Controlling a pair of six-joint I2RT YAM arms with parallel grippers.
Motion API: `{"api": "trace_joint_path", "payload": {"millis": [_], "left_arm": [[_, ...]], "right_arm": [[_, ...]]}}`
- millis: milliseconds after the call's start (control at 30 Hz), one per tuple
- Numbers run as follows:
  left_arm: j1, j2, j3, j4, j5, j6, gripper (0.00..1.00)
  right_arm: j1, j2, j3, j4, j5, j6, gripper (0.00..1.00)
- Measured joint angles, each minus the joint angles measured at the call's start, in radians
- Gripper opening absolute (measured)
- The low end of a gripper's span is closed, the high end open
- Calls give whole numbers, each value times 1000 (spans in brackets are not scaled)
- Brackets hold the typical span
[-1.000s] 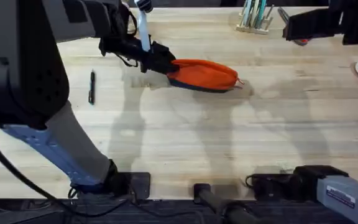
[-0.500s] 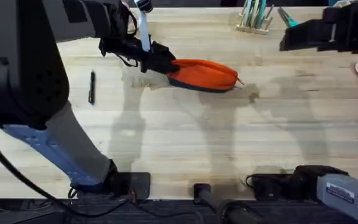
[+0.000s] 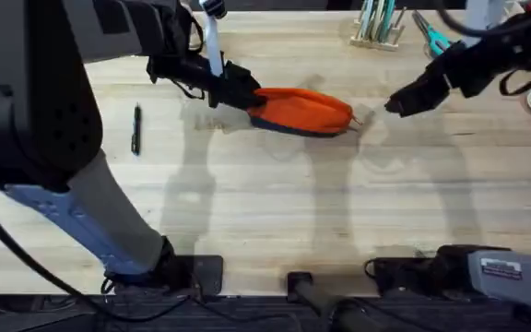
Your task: Unzip the bag, pick up the pens from the table one at a time and place them inside, then zip the bag closed.
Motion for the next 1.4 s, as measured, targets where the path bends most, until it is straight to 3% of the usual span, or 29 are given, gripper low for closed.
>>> {"api": "trace_joint_path", "payload": {"millis": [200, 400, 667, 867, 1100, 1400], "left_arm": [[0, 0, 0, 0, 0, 0, 41], [0, 0, 0, 0, 0, 0, 41], [0, 0, 0, 0, 0, 0, 41], [0, 0, 0, 0, 1, 0, 41], [0, 0, 0, 1, 1, 0, 41], [0, 0, 0, 18, 1, 0, 41]], "right_arm": [[0, 57, -1, 0, 60, -47, 997], [0, 36, -1, -38, 104, -90, 997], [-22, -106, -1, -102, 104, -214, 997], [-131, -236, -3, -123, 47, -244, 997], [-304, -343, -112, -118, -133, -353, 997], [-524, -318, -379, 109, -548, -445, 997]]}}
